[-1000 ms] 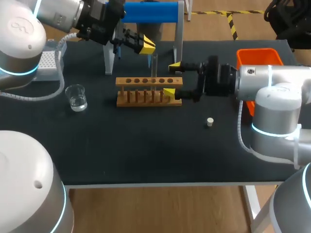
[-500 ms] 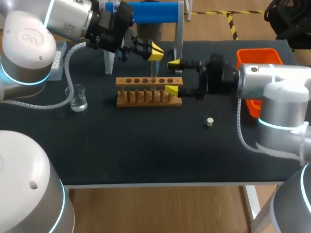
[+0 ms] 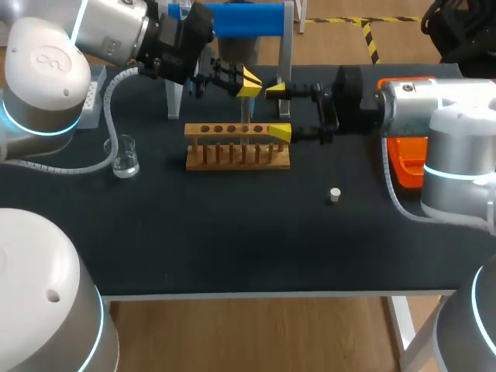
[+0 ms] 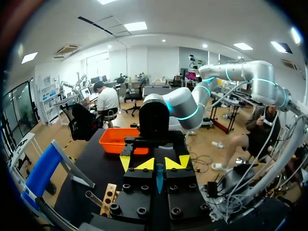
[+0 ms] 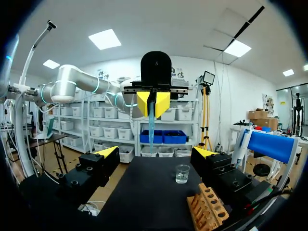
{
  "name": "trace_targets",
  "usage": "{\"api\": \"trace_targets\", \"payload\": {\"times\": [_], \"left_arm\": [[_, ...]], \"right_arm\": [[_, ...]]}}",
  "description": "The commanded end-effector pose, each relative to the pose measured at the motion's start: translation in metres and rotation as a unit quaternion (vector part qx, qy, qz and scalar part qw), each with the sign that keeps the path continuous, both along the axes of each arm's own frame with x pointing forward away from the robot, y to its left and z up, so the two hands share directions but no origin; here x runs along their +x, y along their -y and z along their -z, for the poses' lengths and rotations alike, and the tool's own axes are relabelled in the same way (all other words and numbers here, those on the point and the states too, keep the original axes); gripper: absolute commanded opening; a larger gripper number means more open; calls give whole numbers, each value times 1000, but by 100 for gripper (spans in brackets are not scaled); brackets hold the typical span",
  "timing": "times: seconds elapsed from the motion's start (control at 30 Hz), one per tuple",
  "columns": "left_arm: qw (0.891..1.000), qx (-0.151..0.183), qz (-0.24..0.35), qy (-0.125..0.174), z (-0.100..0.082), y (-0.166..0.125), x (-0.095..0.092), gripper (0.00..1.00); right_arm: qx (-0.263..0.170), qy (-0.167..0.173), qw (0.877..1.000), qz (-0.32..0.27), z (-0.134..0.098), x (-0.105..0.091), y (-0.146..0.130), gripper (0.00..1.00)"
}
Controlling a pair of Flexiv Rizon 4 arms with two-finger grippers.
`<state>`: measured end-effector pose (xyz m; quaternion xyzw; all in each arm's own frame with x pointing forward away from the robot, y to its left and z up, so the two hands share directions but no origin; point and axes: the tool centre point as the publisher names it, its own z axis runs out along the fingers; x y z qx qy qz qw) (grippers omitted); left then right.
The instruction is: Invert the test tube, pick up the pipette, mount the tip to pipette, aspirate from beaker and dispense into the tube, eject the tip, return the pipette, and cap with the stopper.
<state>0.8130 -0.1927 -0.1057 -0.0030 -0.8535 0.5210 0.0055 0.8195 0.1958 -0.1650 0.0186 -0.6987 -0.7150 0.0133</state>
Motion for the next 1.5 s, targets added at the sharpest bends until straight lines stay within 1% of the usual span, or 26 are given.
{"api": "trace_targets", "payload": {"times": [0.03, 0.33, 0.63, 0.93, 1.47, 1.5], "left_arm": [[1000, 0, -1, 0, 0, 1, 0, 0], [1000, 0, -1, 0, 0, 1, 0, 0], [1000, 0, -1, 0, 0, 1, 0, 0], [1000, 0, -1, 0, 0, 1, 0, 0], [1000, 0, -1, 0, 0, 1, 0, 0], [1000, 0, -1, 0, 0, 1, 0, 0]], "right_arm": [[-11, -4, 1000, -14, -3, 5, -9, 100], [-14, -11, 1000, -17, -6, 5, -25, 100], [-10, -4, 1000, -22, -11, 2, -35, 100], [-7, 0, 1000, -25, -16, 1, -40, 100], [-4, 2, 999, -39, -22, -7, -42, 100], [-3, 3, 999, -40, -22, -7, -42, 98]]}}
